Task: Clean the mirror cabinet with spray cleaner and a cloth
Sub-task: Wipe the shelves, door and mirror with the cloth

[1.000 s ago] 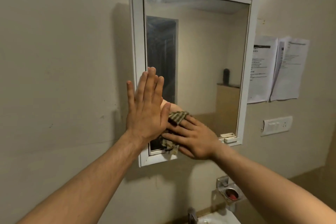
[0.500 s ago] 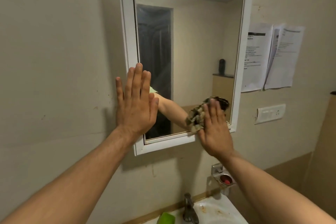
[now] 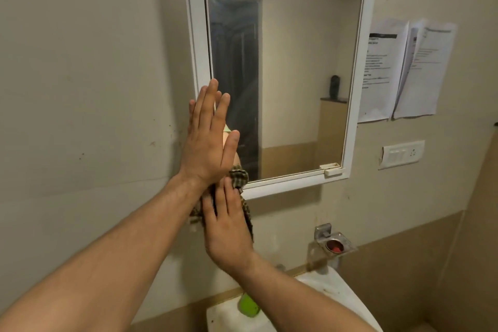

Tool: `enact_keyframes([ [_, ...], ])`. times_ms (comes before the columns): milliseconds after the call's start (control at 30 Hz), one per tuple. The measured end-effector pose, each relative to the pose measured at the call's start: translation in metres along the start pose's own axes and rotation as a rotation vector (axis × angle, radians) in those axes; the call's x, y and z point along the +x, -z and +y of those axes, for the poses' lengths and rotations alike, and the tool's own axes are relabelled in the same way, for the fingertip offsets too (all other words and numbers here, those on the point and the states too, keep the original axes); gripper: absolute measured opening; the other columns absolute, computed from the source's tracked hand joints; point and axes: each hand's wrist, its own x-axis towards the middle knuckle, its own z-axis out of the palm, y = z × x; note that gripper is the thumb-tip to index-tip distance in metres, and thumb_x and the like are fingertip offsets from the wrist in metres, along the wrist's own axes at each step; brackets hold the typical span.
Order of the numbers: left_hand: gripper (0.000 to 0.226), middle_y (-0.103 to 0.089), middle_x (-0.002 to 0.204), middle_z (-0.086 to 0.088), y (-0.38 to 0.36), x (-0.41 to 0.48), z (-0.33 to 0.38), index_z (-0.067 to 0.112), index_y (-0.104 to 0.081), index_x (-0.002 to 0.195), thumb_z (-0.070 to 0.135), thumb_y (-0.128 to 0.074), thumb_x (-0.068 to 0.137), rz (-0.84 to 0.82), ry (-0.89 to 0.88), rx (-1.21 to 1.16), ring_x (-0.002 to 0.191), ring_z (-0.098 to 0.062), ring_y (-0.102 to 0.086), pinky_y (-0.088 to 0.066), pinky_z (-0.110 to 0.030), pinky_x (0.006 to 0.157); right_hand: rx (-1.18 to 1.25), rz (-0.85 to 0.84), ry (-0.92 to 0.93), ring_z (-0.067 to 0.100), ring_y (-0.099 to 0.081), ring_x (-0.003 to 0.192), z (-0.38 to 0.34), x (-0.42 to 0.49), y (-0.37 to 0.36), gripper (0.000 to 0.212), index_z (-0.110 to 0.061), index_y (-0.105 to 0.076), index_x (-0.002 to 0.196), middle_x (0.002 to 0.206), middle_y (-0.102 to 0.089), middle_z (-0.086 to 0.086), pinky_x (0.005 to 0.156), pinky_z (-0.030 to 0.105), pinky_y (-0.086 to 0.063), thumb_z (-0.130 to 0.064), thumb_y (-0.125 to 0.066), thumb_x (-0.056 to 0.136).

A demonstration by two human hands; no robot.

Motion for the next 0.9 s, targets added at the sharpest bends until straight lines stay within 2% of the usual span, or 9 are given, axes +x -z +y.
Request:
enact_keyframes([
  [100, 0.067, -0.009, 0.172, -0.016, 0.005, -0.007, 0.004, 0.009, -0.019, 0.163, 0.038, -0.036, 0.105, -0.041, -0.045, 0.097, 0.16, -0.032, -0.007, -0.008, -0.054, 0.129, -0.091, -0.054, 0.269, 0.038, -0.024, 0.156, 0.059, -0.016, 0.014, 0.058, -0.009, -0.039, 0.158, 0.165, -0.029, 0.021, 0.125, 0.053, -0.027, -0.011, -0.043, 0.1],
  [200, 0.069, -0.013, 0.171, -0.017, 0.01, -0.013, 0.008, 0.007, -0.023, 0.161, 0.031, -0.045, 0.101, -0.06, -0.035, 0.126, 0.16, -0.032, -0.009, -0.01, -0.054, 0.129, -0.177, -0.053, 0.281, 0.032, -0.026, 0.155, 0.124, -0.025, 0.044, 0.063, -0.011, -0.037, 0.158, 0.167, -0.027, 0.012, 0.126, 0.05, -0.021, -0.005, -0.044, 0.095],
  [333, 0.073, -0.006, 0.173, -0.015, 0.003, -0.014, 0.018, 0.008, -0.021, 0.163, 0.031, -0.046, 0.099, -0.104, -0.071, 0.274, 0.16, -0.032, -0.005, -0.002, -0.053, 0.129, -0.092, -0.106, -0.103, 0.025, -0.014, 0.159, 0.173, -0.042, 0.085, 0.089, -0.018, -0.022, 0.162, 0.172, -0.013, 0.004, 0.128, 0.049, -0.021, 0.01, -0.06, 0.087],
  [433, 0.075, -0.005, 0.173, -0.015, -0.013, -0.007, 0.039, 0.007, -0.027, 0.161, 0.036, -0.049, 0.095, -0.121, -0.108, 0.356, 0.16, -0.036, -0.004, 0.004, -0.055, 0.128, 0.017, 0.029, -0.254, 0.024, -0.012, 0.16, 0.191, -0.023, 0.108, 0.089, -0.016, -0.026, 0.163, 0.172, -0.016, 0.004, 0.127, 0.052, -0.024, 0.015, -0.057, 0.086],
  [533, 0.076, -0.003, 0.173, -0.015, -0.026, 0.0, 0.057, 0.009, -0.028, 0.161, 0.039, -0.051, 0.095, -0.155, -0.119, 0.362, 0.16, -0.037, -0.001, -0.005, -0.064, 0.126, 0.112, 0.229, -0.614, 0.02, 0.0, 0.161, 0.21, 0.017, 0.126, 0.082, -0.02, -0.016, 0.165, 0.174, -0.007, 0.0, 0.13, 0.041, -0.006, 0.004, -0.05, 0.095],
  [600, 0.075, -0.004, 0.173, -0.015, -0.033, 0.003, 0.061, 0.01, -0.03, 0.161, 0.04, -0.051, 0.096, -0.175, -0.128, 0.36, 0.16, -0.034, 0.001, -0.01, -0.065, 0.125, 0.233, 0.263, -0.869, 0.022, 0.001, 0.161, 0.22, 0.039, 0.127, 0.072, -0.017, -0.008, 0.166, 0.174, -0.002, 0.003, 0.13, 0.037, 0.0, -0.005, -0.041, 0.103],
  [700, 0.073, -0.009, 0.173, -0.015, -0.042, 0.006, 0.06, 0.008, -0.033, 0.16, 0.039, -0.052, 0.095, -0.186, -0.176, 0.34, 0.16, -0.033, -0.002, -0.015, -0.064, 0.125, 0.251, 0.292, -1.004, 0.027, 0.002, 0.16, 0.219, 0.074, 0.127, 0.07, -0.012, -0.004, 0.165, 0.174, 0.0, 0.011, 0.128, 0.037, 0.004, -0.013, -0.038, 0.105],
  [800, 0.071, -0.011, 0.172, -0.015, -0.053, 0.013, 0.058, 0.007, -0.033, 0.159, 0.041, -0.046, 0.099, -0.148, -0.2, 0.278, 0.16, -0.034, -0.005, -0.02, -0.067, 0.122, 0.158, 0.415, -0.81, 0.03, 0.002, 0.16, 0.206, 0.125, 0.138, 0.07, -0.014, -0.012, 0.165, 0.173, -0.002, 0.012, 0.13, 0.046, 0.002, -0.025, -0.035, 0.1],
  [900, 0.072, -0.018, 0.17, -0.019, -0.062, 0.025, 0.063, 0.003, -0.034, 0.158, 0.051, -0.029, 0.104, -0.072, -0.239, 0.204, 0.16, -0.035, -0.005, -0.011, -0.066, 0.125, 0.007, 0.328, -0.247, 0.025, 0.002, 0.161, 0.181, 0.135, 0.12, 0.068, -0.02, -0.012, 0.166, 0.174, -0.001, 0.006, 0.13, 0.048, -0.002, -0.038, -0.031, 0.103],
])
